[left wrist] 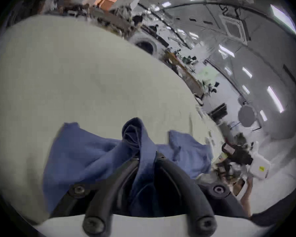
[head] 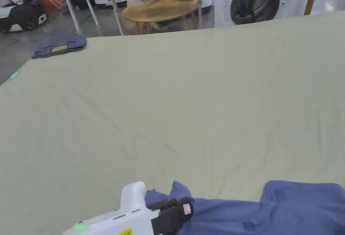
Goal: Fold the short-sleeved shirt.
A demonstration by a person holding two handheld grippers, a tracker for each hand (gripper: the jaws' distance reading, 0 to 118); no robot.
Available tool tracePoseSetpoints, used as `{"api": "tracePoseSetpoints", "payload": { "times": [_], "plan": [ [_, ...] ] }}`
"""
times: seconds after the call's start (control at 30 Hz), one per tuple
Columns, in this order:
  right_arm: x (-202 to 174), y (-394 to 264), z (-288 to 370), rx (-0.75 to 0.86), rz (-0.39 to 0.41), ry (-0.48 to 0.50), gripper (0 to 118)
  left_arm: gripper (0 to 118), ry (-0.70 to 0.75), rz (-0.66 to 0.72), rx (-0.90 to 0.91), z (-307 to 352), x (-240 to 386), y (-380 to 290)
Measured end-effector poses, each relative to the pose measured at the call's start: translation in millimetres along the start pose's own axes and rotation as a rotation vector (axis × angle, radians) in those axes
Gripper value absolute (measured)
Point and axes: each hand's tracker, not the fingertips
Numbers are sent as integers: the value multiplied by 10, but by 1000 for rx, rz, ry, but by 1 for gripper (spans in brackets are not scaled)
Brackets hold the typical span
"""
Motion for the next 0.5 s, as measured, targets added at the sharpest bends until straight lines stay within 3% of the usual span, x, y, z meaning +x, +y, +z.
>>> {"api": "tracePoseSetpoints", "payload": {
  "times": [0.07,0.1,0.17,0.23,0.3,0.33,0.37,0.4,0.5],
  "plan": [
    [1,-40,76,5,3,-8,0,4,-114,67,13,-202,99,-21],
    [26,-65,98,3,1,-13,0,12,-154,59,-11,-302,186,1],
    [89,-122,100,-8,-23,-31,0,46,-102,-26,-89,-441,346,69],
    [182,-181,75,-24,-71,-23,0,46,-67,-115,-140,-427,324,88],
    [289,-276,60,-21,-116,-4,0,46,-161,-81,-28,-312,298,134],
    [315,-299,76,-19,-126,3,0,40,-205,-28,-5,-231,271,147],
    [329,-314,89,-18,-128,3,0,16,-216,20,16,-191,186,152],
    [340,-329,97,-18,-130,0,0,0,-194,92,43,-167,69,140],
    [358,-359,100,-24,-135,-9,0,0,-100,123,21,-237,-51,28]
  ]
}}
